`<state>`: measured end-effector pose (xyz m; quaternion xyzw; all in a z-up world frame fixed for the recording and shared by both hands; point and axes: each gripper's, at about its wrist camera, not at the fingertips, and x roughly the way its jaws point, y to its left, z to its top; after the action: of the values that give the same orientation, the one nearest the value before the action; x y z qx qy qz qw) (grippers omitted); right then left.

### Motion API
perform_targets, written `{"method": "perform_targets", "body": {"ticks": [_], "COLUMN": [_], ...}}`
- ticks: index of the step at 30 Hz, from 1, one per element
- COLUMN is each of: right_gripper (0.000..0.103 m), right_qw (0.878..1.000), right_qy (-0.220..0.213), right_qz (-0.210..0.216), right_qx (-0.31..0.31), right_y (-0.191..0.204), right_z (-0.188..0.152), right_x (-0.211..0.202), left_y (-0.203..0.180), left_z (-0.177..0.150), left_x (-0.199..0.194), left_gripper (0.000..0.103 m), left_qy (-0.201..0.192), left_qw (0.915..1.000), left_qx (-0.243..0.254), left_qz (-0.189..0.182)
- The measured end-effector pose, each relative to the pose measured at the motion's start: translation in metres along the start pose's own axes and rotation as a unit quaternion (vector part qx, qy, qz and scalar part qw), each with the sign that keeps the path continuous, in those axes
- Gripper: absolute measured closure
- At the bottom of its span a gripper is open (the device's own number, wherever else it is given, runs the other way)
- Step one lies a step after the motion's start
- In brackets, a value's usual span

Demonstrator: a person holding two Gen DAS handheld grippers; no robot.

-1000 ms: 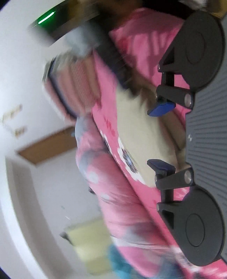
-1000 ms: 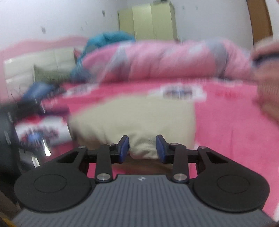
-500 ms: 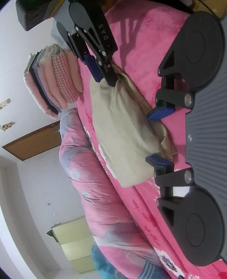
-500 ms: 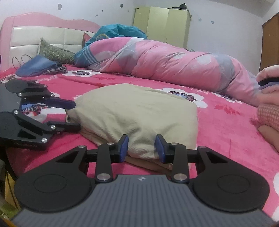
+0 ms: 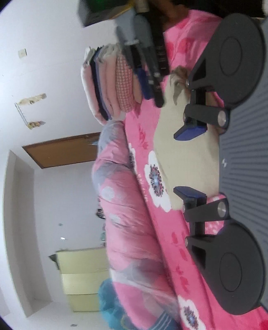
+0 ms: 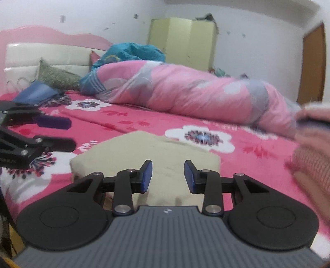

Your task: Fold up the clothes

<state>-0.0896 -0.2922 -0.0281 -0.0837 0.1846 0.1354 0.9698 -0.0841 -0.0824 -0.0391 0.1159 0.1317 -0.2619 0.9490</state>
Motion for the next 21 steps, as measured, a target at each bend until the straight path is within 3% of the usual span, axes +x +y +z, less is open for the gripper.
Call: {"method": "perform_targets", "body": {"ticks": [2,4,7,10,13,15,17,18,21], "right_gripper": [0.070,0.070,0.071,0.070,0.070,0.069,0.069,0.069,0.070], "right_qw": [1.000,0.997,0.994,0.993,0.992,0.992,0.990,0.990,0.989], "right_qy": [0.022,0.011,0.019,0.026,-0.015,0.004,0.076,0.069,0.087], "right_qz": [0.001,0.022,0.033,0.035,0.027,0.017,0.012,0.014,0.017], "right_qx": [0.022,0.069,0.104,0.111,0.120,0.123,0.122,0.123,0.122], "right_y": [-0.005,-0.012,-0.021,-0.024,-0.033,-0.037,-0.038,-0.038,-0.043], "right_z": [-0.012,-0.031,-0.028,-0.006,0.014,0.010,-0.013,-0.021,-0.004], "right_x": [0.015,0.021,0.020,0.017,0.012,0.024,0.052,0.055,0.057], "left_y": [-0.003,-0.006,-0.006,-0.006,-0.008,-0.010,-0.012,-0.014,-0.013], "left_z": [-0.011,-0.022,-0.025,-0.028,-0.030,-0.031,-0.032,-0.033,-0.034], "left_x": [0.029,0.032,0.033,0.033,0.034,0.034,0.032,0.030,0.029], "left_gripper": [0.052,0.052,0.052,0.051,0.051,0.051,0.050,0.050,0.048], "left_qy": [0.061,0.058,0.059,0.056,0.051,0.047,0.044,0.041,0.039], "left_qw": [0.9981,0.9983,0.9980,0.9981,0.9981,0.9980,0.9981,0.9983,0.9985], "left_qx": [-0.002,-0.007,-0.021,-0.024,-0.031,-0.035,-0.033,-0.028,-0.024], "left_qz": [0.000,0.005,0.007,0.010,0.018,0.023,0.027,0.030,0.031]}}
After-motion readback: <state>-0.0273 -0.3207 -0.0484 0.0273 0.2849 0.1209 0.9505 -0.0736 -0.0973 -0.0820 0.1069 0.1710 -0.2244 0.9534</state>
